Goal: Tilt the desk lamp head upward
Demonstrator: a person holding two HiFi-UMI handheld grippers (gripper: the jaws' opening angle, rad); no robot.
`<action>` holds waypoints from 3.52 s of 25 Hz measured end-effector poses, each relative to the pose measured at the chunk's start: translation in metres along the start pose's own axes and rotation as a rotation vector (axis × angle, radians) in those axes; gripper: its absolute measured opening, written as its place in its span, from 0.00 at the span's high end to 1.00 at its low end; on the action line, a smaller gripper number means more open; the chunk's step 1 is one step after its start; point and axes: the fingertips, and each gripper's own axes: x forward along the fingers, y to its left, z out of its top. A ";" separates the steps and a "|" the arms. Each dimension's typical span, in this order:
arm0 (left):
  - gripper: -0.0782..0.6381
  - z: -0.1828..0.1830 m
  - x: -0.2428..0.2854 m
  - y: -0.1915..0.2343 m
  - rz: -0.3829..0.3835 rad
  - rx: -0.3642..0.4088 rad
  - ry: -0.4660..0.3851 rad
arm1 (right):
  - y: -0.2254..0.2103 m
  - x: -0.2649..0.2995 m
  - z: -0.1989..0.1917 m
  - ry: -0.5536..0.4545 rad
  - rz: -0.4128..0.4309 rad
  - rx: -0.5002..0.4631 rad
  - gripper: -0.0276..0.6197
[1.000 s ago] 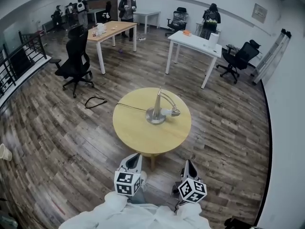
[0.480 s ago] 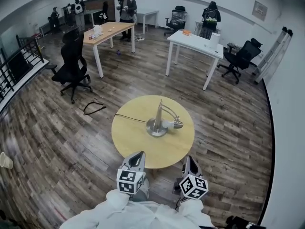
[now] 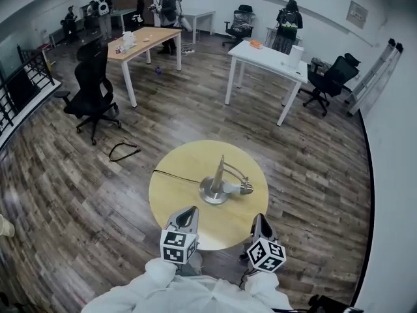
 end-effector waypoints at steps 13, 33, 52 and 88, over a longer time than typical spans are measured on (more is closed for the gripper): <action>0.89 0.001 0.083 0.033 -0.011 0.056 0.054 | -0.038 0.063 0.012 0.037 -0.053 -0.008 0.94; 0.53 0.013 0.195 0.019 -0.222 0.186 0.016 | -0.048 0.163 -0.046 0.397 0.755 -0.455 0.59; 0.70 0.031 0.234 0.003 -0.196 0.166 -0.041 | -0.014 0.207 -0.090 0.527 1.067 -0.524 0.57; 0.70 0.014 0.230 -0.004 -0.239 0.252 0.077 | 0.005 0.105 0.092 0.330 0.947 -0.696 0.57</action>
